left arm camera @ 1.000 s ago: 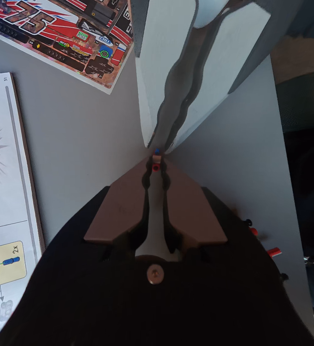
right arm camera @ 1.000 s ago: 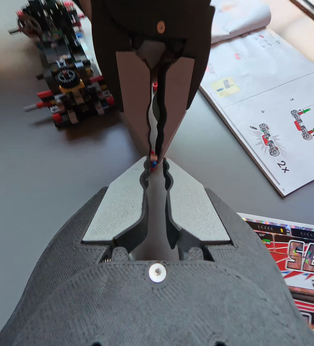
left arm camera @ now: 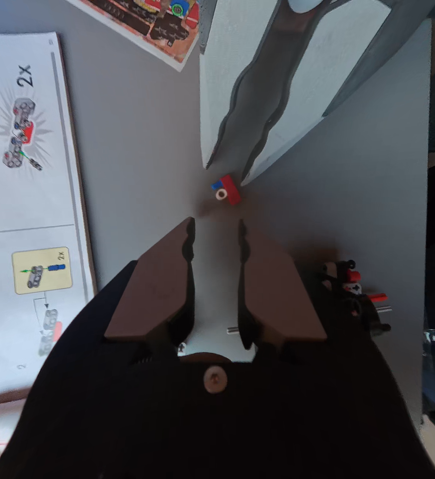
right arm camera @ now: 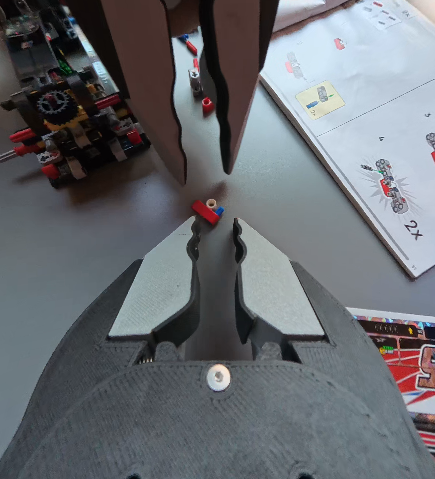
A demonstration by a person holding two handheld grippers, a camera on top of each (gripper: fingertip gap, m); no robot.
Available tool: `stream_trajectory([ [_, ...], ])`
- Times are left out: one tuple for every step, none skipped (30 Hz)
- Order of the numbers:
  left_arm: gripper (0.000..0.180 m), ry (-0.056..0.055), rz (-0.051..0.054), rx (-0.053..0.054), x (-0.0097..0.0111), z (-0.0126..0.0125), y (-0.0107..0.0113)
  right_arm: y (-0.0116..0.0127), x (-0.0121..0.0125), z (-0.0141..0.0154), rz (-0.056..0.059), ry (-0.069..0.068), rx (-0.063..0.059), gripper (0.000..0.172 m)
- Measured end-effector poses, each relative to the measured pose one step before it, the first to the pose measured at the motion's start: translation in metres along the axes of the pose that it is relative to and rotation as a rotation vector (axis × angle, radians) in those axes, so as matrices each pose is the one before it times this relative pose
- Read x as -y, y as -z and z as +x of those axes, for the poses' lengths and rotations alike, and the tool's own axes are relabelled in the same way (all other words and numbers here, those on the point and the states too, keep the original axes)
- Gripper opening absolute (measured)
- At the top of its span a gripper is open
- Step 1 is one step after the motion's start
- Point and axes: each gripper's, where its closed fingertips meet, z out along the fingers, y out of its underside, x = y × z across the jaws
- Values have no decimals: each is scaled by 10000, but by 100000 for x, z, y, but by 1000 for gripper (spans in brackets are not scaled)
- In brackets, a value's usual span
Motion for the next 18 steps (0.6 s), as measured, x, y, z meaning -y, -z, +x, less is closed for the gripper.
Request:
stream_trajectory([
  [29, 152, -112, -111, -265, 195, -125, -337, -41, 64, -117, -73, 34, 23],
  [29, 80, -118, -22, -224, 102, -162, -289, 89, -9, -40, -89, 78, 22],
  [28, 18, 123, 38, 183, 66, -40, -195, 164, -45, 6, -105, 91, 18],
  [27, 72, -18, -78, 46, 185, -99, -152, 120, -3, -15, -60, 38, 15],
  [27, 112, 41, -31, 179, 88, -89, -93, 93, 16, -6, 45, -27, 14],
  [25, 87, 47, -17, 176, 58, -112, -68, 32, -42, -12, 133, -64, 14],
  [24, 28, 17, 41, 141, -42, -111, -38, -1, -15, -6, 163, -123, 14],
  [20, -71, -32, 117, 83, -153, -81, -12, -26, -10, -1, 162, -157, 14],
  [18, -147, -38, 104, 78, -97, -69, 21, -49, -26, -7, 175, -162, 11],
  [16, -162, -53, 127, 52, -91, -58, 59, -63, -58, -10, 258, -180, 5],
  [15, -193, -55, 136, 32, -79, -59, 42, -66, -62, -8, 367, -244, 5],
  [15, -204, -36, 118, 43, -15, -52, 31, -33, -15, -3, 418, -312, 5],
  [17, -172, -12, 82, 56, 55, -52, 31, 11, -14, 1, 385, -304, 5],
  [17, -136, -17, 79, 45, 22, -49, 1, 36, -30, 5, 300, -231, 5],
  [17, -99, -25, 105, 4, -52, -32, -9, 41, -22, 11, 192, -149, 5],
  [14, -73, -37, 117, 3, -129, -27, -7, 24, -7, 4, 68, -62, 5],
  [12, -123, -20, 55, 4, -40, -15, -2, -1, -12, 0, -34, 22, 5],
  [12, -108, 0, 20, 19, 19, -10, 10, -9, 6, 1, -75, 62, 5],
])
